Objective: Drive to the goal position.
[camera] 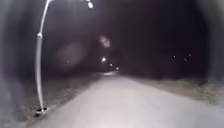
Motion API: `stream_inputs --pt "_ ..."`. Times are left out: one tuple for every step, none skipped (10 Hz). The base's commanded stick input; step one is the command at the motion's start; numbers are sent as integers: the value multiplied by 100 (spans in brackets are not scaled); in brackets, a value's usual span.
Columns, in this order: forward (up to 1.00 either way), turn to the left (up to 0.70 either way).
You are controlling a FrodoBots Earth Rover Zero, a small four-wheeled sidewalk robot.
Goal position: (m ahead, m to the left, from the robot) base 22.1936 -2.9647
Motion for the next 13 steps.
stream_inputs --pt "70 14" --pt "70 14" --pt "70 14" --pt "70 14" --pt "70 6" --pt "70 0" --pt "70 0" --pt "70 0" --pt "70 0" --pt "70 0" --pt "70 0" --pt "70 0" --pt "70 0"
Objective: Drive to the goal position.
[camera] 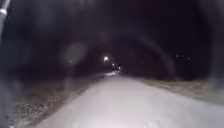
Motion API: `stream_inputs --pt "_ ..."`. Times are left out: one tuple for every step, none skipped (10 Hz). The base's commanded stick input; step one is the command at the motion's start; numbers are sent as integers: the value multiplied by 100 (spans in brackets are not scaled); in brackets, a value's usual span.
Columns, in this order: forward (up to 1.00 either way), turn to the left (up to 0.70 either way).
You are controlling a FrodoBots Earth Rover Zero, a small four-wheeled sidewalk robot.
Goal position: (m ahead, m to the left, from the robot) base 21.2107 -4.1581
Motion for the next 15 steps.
stream_inputs --pt "70 0" --pt "70 6" --pt "70 11" --pt "70 3" --pt "70 0" --pt "70 0" --pt "70 0" --pt "70 0" --pt "70 0" --pt "70 0" --pt "70 0" --pt "70 0" --pt "70 0" --pt "70 0" --pt "70 0"
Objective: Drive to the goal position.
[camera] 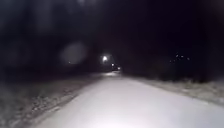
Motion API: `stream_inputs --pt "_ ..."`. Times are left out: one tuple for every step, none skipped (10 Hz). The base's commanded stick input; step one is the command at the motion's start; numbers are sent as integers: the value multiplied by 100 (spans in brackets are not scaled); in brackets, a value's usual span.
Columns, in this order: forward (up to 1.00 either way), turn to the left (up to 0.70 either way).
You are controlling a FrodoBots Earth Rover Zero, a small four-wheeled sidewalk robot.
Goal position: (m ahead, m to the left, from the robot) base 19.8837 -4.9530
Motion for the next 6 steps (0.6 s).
stream_inputs --pt "70 0" --pt "70 0" --pt "70 0" --pt "70 0" --pt "70 0" --pt "70 0"
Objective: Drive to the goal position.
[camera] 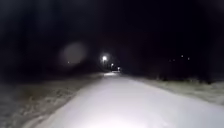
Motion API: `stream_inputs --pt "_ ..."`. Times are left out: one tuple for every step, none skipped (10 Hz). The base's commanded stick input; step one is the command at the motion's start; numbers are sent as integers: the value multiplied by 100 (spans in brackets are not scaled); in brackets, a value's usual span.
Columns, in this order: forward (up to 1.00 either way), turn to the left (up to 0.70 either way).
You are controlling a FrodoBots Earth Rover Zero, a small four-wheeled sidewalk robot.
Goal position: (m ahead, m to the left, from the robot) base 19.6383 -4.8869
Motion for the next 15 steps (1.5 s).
stream_inputs --pt "70 0" --pt "70 0" --pt "70 0" --pt "70 0" --pt "70 0" --pt "70 2" --pt "70 14" --pt "70 12" --pt "70 0" --pt "70 0" --pt "70 0" --pt "70 0" --pt "70 0" --pt "70 0" --pt "70 0"
